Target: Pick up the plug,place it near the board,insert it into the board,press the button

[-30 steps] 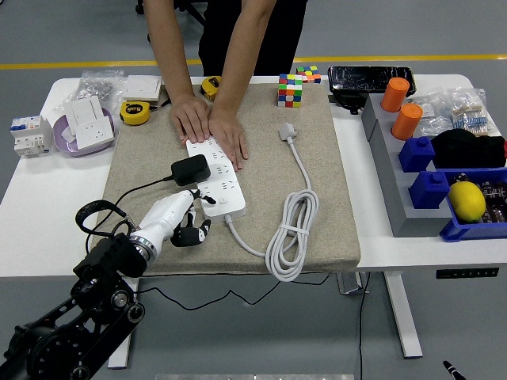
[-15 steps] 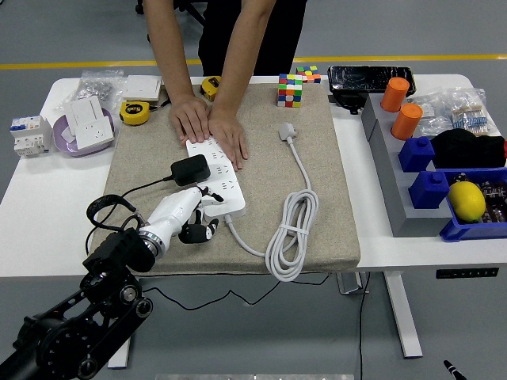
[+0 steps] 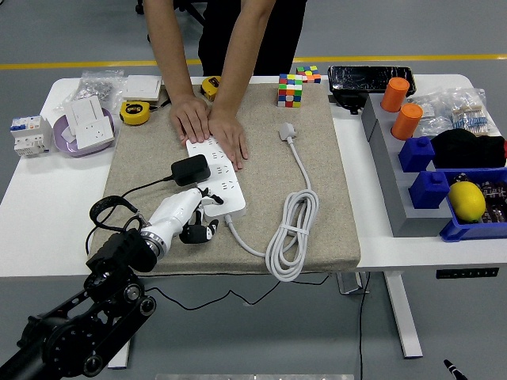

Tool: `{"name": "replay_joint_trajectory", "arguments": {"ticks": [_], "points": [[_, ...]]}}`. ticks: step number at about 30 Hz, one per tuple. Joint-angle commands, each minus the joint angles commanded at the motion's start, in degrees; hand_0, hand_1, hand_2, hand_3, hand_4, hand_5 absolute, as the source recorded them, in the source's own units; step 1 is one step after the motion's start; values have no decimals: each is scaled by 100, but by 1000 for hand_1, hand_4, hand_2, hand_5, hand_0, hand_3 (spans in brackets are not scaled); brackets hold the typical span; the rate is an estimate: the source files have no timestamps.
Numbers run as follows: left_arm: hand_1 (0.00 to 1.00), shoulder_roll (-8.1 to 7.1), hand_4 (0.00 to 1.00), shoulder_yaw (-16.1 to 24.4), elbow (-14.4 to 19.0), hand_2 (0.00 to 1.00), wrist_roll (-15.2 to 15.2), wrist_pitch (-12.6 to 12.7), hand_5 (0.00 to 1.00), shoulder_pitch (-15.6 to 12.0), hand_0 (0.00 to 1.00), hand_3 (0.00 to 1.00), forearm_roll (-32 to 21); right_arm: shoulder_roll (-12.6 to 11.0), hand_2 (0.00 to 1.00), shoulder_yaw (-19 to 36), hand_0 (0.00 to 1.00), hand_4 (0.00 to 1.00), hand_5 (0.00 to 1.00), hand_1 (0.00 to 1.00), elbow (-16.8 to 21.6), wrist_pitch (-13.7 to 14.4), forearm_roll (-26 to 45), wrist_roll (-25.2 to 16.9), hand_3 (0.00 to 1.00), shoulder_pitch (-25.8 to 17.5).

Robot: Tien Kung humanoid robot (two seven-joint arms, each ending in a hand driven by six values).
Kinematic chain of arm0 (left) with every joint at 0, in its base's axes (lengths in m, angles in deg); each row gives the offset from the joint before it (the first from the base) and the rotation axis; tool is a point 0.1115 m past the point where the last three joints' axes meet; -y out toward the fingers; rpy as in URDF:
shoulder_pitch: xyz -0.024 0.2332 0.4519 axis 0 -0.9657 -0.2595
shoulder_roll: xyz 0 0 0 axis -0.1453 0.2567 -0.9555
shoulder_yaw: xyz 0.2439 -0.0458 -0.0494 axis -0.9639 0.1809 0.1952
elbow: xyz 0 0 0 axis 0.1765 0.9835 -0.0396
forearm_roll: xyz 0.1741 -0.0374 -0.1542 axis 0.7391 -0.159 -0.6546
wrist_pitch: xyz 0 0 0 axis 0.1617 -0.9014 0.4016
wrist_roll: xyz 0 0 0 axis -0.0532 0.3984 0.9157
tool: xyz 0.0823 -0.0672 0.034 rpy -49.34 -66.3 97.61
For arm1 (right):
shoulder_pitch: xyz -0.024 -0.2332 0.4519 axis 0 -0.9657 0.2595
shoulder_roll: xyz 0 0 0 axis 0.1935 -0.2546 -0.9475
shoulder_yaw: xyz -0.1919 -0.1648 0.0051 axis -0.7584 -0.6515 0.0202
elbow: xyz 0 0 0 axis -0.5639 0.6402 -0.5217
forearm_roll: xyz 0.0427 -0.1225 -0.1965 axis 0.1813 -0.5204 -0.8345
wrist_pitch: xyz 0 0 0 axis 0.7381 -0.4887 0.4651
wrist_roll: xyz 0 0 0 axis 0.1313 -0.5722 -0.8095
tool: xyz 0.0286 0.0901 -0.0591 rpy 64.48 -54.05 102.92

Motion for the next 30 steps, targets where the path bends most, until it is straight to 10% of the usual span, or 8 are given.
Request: {"name": "replay_joint_trajectory", "arguments": {"ticks": [21, 30], "points": [[10, -16, 610, -34, -51, 141, 37, -63, 2, 36, 171, 749, 59, 6, 728, 17, 803, 998, 998, 735, 0, 6, 9, -4, 755, -6], [10, -59, 609, -59, -60, 141, 251, -514, 2, 58, 172, 704, 154, 15, 728, 26, 803, 998, 998, 735, 0, 12, 22, -9, 755, 3]]}}
